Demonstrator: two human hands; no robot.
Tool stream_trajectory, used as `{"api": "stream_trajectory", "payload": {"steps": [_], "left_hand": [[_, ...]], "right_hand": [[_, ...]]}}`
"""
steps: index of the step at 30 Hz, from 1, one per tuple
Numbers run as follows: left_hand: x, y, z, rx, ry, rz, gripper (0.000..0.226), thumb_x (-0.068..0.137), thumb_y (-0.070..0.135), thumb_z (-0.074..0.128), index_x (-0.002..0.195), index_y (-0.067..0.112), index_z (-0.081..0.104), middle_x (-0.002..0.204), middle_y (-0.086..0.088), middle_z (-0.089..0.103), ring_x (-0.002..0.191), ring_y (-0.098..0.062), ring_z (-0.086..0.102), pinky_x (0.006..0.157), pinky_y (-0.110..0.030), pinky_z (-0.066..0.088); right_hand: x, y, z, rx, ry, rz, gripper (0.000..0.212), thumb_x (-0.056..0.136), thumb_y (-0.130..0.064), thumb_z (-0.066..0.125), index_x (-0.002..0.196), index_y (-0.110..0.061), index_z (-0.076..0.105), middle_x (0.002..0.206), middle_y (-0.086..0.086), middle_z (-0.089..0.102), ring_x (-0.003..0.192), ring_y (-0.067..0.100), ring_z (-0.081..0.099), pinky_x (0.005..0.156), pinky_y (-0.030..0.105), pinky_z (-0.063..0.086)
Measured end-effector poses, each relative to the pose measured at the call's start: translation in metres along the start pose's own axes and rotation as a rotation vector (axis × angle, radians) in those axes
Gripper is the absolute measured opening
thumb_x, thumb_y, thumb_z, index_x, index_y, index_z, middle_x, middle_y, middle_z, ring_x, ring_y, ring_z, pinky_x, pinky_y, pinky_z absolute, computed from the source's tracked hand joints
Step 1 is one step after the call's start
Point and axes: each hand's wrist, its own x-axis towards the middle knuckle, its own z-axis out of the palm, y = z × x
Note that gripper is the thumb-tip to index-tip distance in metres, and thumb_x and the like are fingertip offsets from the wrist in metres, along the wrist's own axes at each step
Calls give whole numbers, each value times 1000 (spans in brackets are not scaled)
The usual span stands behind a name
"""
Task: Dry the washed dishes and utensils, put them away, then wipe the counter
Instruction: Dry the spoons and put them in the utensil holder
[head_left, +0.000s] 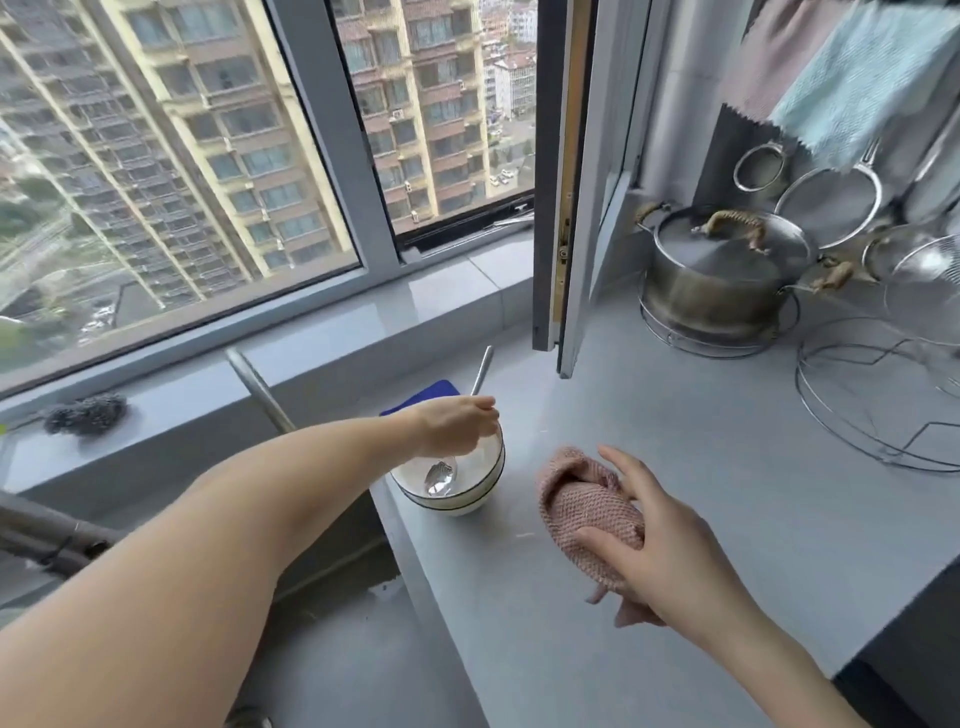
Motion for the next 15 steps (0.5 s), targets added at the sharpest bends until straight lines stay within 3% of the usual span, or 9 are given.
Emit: {"api": "stream_trajectory", "payload": {"steps": [3, 7, 10, 12, 15], "left_hand": [[-5, 0, 8, 5, 18, 14, 11, 74, 20, 70, 67, 28, 72, 84, 16, 61, 98, -11, 57, 100, -23, 36], [-20, -5, 5, -121, 10, -28, 16, 68, 16, 72, 57, 26, 70, 67, 14, 61, 77, -14, 57, 92, -22, 43], [-35, -7, -1, -332, -58, -88, 23, 86, 2, 50, 85, 14, 69, 88, 1, 66, 88, -23, 57, 85, -30, 44], [-47, -11, -8, -547, -59, -232, 26, 91, 0, 40, 99, 8, 64, 96, -7, 64, 94, -29, 56, 77, -36, 48], [-71, -23, -31, -992, 7, -499, 24, 98, 16, 41, 104, 11, 64, 100, -8, 64, 96, -28, 57, 75, -34, 47]], "right_hand": [[5, 6, 0, 25, -1, 2, 68, 85, -19, 69, 135, -50, 34, 104, -37, 41, 53, 14, 68, 45, 41, 57], [9, 11, 5, 57, 9, -18, 64, 85, -20, 69, 128, -53, 36, 105, -33, 45, 53, 15, 69, 45, 41, 57], [14, 10, 12, 87, 75, -74, 49, 87, -28, 66, 120, -53, 41, 109, -21, 57, 58, 17, 70, 53, 39, 58], [21, 9, 18, 129, 172, -124, 37, 91, -33, 61, 122, -46, 46, 108, -21, 59, 74, 21, 72, 65, 40, 58], [37, -3, 28, 148, 332, -213, 38, 95, -33, 53, 132, -31, 47, 117, -19, 56, 113, 17, 59, 88, 29, 46]]}}
